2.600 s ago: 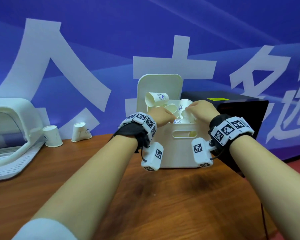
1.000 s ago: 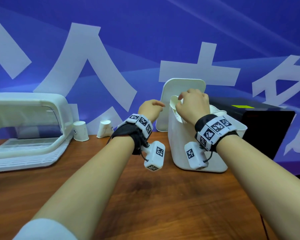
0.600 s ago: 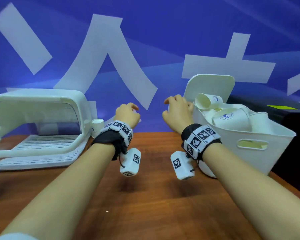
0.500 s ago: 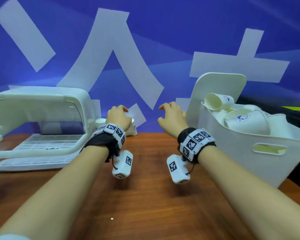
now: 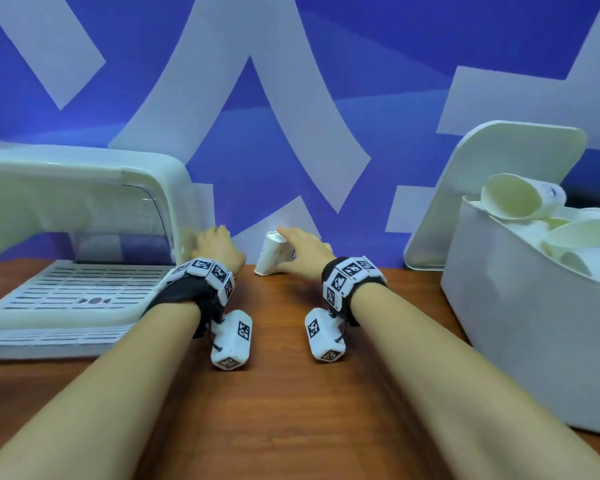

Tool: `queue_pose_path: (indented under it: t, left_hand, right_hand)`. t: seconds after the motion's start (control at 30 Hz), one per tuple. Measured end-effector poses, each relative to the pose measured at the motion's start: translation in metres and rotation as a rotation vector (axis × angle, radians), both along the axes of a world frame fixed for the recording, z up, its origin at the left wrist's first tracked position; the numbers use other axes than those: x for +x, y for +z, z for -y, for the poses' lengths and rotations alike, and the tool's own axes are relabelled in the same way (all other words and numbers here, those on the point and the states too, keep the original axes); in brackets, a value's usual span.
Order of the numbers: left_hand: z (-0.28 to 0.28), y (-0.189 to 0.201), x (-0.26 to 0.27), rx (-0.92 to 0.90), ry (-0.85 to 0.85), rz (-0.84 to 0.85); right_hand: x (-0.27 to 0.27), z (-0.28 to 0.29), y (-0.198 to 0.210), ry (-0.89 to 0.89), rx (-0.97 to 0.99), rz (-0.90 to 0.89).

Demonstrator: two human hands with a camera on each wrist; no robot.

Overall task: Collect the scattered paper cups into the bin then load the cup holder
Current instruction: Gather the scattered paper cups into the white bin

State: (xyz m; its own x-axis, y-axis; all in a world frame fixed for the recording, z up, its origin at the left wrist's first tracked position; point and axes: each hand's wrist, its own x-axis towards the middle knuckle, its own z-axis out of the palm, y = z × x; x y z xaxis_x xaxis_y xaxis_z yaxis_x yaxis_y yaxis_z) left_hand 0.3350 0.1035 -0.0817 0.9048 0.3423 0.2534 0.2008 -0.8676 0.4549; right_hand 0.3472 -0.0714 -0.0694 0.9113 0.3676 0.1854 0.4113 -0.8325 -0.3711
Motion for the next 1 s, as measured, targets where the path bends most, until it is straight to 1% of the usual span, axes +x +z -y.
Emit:
queue_pose_path:
  t: [0.1, 0.17, 0.27, 0.33, 0.37, 0.47, 0.53, 0.63, 0.7, 0.73, 0.83, 0.93, 1.0]
  left_hand:
    - [-0.003, -0.002, 0.002, 0.056, 0.007, -0.012]
    - [0.000, 0.000, -0.002, 0.058, 0.029, 0.009]
    - [0.007, 0.004, -0.007, 0.090, 0.058, 0.030]
    - [0.008, 0.006, -0.010, 0.131, 0.076, 0.002]
    - [0.007, 0.007, -0.011, 0.156, 0.086, -0.022]
    - [0.003, 0.019, -0.024, 0.299, 0.039, -0.080]
    - [0.000, 0.026, -0.034, 0.336, 0.014, -0.097]
    - [-0.001, 0.028, -0.048, 0.301, -0.009, -0.037]
    - [0.001, 0.032, -0.062, 0.304, -0.027, 0.018]
    - [0.003, 0.035, -0.069, 0.252, -0.052, 0.040]
    - [0.013, 0.045, -0.091, -0.065, -0.139, 0.091]
    - [0.031, 0.046, -0.106, -0.392, -0.152, 0.163]
    - [0.044, 0.042, -0.111, -0.547, -0.167, 0.204]
  right_hand:
    - [0.011, -0.004, -0.003, -0.036, -0.033, 0.044]
    - [0.011, -0.008, -0.004, -0.063, -0.059, 0.058]
    - [0.003, -0.011, -0.004, -0.090, -0.017, -0.022]
    - [-0.003, -0.010, -0.005, -0.075, 0.002, -0.086]
    - [-0.005, -0.008, -0.006, -0.062, -0.005, -0.085]
    - [-0.016, 0.002, -0.003, -0.088, 0.017, 0.008]
    - [-0.024, 0.010, 0.001, -0.135, 0.054, 0.019]
    - [-0.046, 0.023, 0.015, -0.178, 0.135, -0.024]
    - [-0.064, 0.034, 0.026, -0.194, 0.174, -0.016]
    - [-0.072, 0.039, 0.032, -0.198, 0.194, -0.011]
    - [-0.097, 0.056, 0.049, -0.230, 0.245, 0.005]
    - [-0.116, 0.076, 0.062, -0.262, 0.268, 0.036]
    - [-0.122, 0.085, 0.066, -0.276, 0.279, 0.044]
